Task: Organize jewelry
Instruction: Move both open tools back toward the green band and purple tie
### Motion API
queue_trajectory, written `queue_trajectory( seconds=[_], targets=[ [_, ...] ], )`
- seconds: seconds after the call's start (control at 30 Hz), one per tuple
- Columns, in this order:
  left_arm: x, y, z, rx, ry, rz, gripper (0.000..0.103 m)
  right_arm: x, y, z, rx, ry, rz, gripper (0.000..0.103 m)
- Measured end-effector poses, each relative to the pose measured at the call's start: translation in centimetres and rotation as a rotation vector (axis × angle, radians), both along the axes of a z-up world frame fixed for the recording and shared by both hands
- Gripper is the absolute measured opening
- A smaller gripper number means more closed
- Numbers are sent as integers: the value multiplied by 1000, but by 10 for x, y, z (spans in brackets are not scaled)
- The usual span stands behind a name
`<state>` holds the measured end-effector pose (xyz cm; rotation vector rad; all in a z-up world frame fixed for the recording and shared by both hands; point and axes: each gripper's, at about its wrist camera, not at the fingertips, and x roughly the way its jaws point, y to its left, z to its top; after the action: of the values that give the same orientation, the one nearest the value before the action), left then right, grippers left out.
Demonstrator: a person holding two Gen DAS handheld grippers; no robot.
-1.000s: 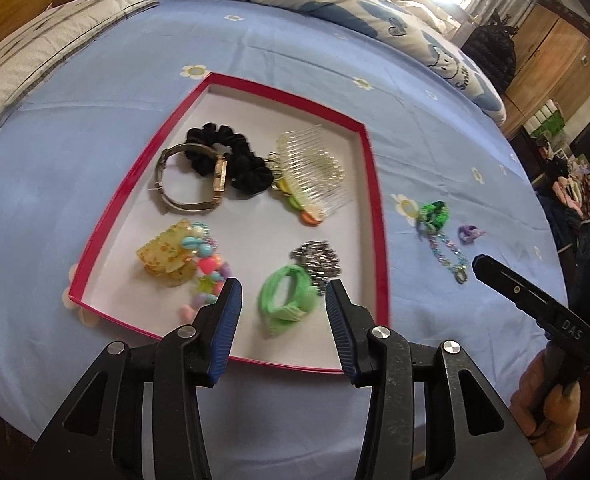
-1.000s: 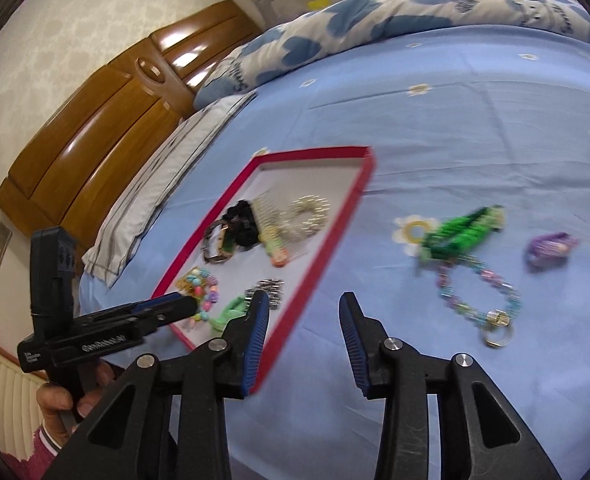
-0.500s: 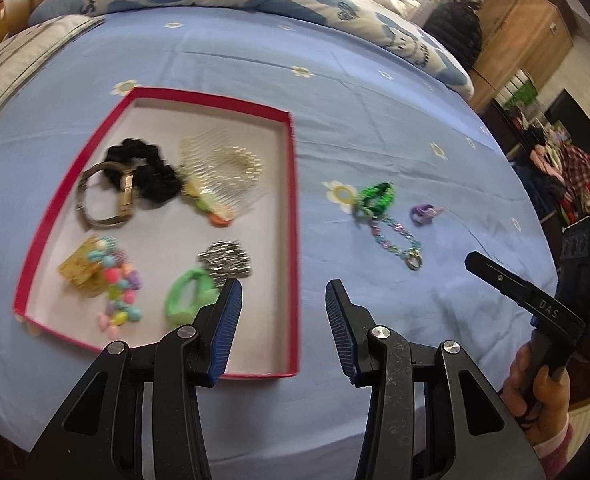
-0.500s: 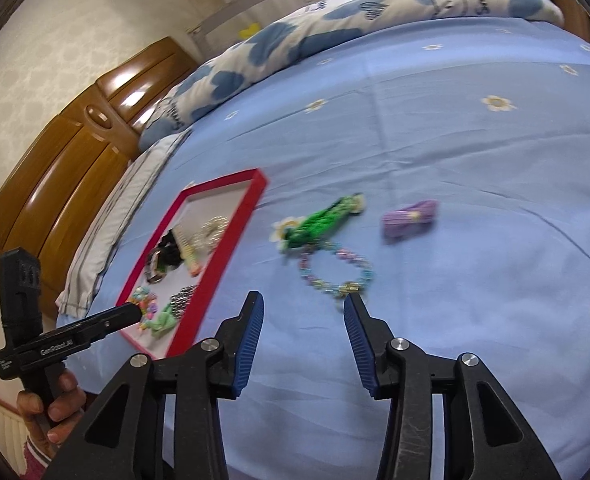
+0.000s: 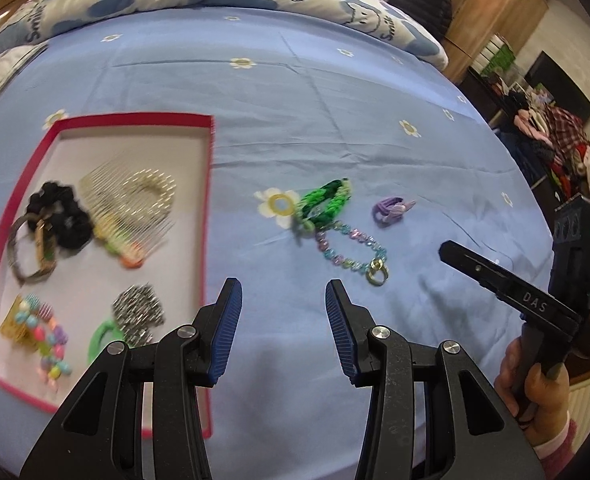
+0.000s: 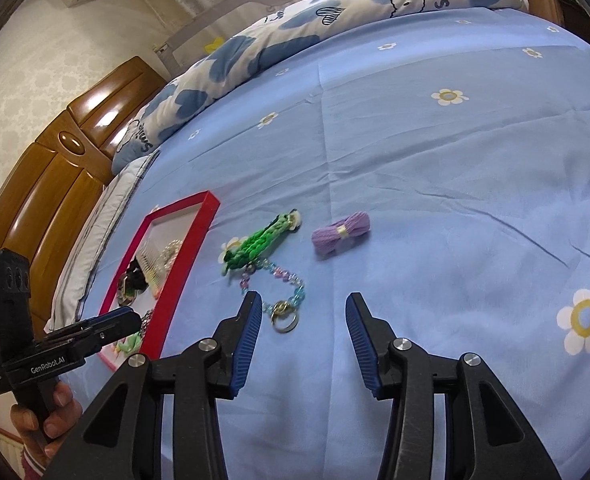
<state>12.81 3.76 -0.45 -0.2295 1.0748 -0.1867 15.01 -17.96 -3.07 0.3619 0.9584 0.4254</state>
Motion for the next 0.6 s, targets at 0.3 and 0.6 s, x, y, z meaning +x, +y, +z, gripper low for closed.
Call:
queue_trajectory(
  seconds=[0.3, 0.6],
  targets=[
    [48, -23, -21, 9, 37, -36, 42, 36, -1, -13, -8, 28, -24, 47],
    [91, -43, -47, 25, 88, -76, 42, 66, -1, -33, -2, 75, -36, 48]
  ],
)
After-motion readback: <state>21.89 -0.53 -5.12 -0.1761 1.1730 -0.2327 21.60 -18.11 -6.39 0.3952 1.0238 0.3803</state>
